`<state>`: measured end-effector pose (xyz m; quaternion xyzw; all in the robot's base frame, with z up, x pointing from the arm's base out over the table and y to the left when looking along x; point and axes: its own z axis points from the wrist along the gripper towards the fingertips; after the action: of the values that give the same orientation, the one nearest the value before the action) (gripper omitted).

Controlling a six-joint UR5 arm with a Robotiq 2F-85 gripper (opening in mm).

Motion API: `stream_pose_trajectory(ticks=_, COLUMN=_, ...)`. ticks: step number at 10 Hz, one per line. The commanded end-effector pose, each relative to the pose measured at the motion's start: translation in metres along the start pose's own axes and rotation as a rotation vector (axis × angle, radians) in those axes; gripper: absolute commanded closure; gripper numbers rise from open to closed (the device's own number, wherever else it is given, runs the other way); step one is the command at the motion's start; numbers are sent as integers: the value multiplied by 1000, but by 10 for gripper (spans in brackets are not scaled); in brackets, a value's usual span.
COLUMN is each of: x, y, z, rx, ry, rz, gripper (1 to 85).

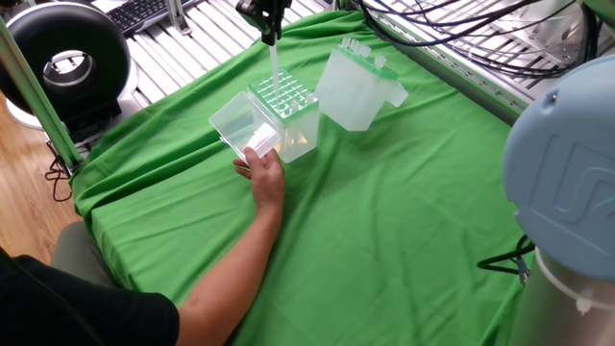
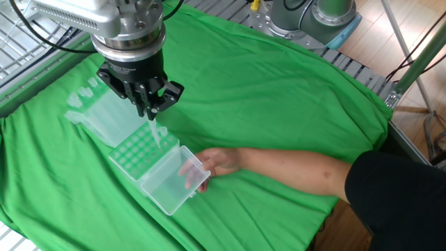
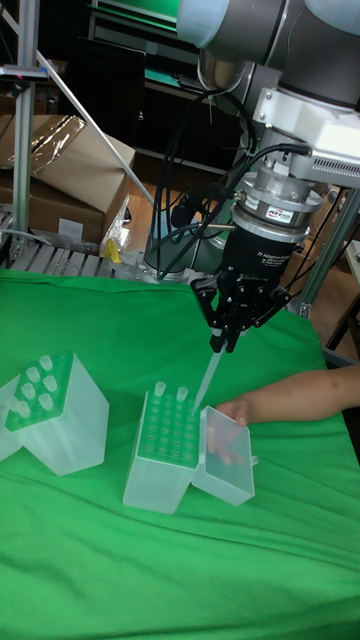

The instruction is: Insert a large pipette tip into the holder for large pipette tips

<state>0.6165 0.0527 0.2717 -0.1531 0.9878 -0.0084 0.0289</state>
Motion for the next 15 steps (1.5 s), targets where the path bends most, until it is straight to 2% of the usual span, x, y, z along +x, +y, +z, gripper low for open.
stream_pose_trajectory(ticks=1, x=0, y=3, z=0, rx=-10, ry=-5, rz=3, gripper=847)
stream_pose_trajectory(ticks=13, x=-9, y=1, z=23, rx=4, ry=-34, rz=1, gripper=847)
stream_pose_trajectory(ticks=14, x=-12, y=-2, z=28, rx=11, ry=-45, rz=-9, gripper=833)
stream_pose_trajectory(ticks=15, x=-15, y=1, z=36, rx=-8, ry=-58, rz=-33, gripper=737)
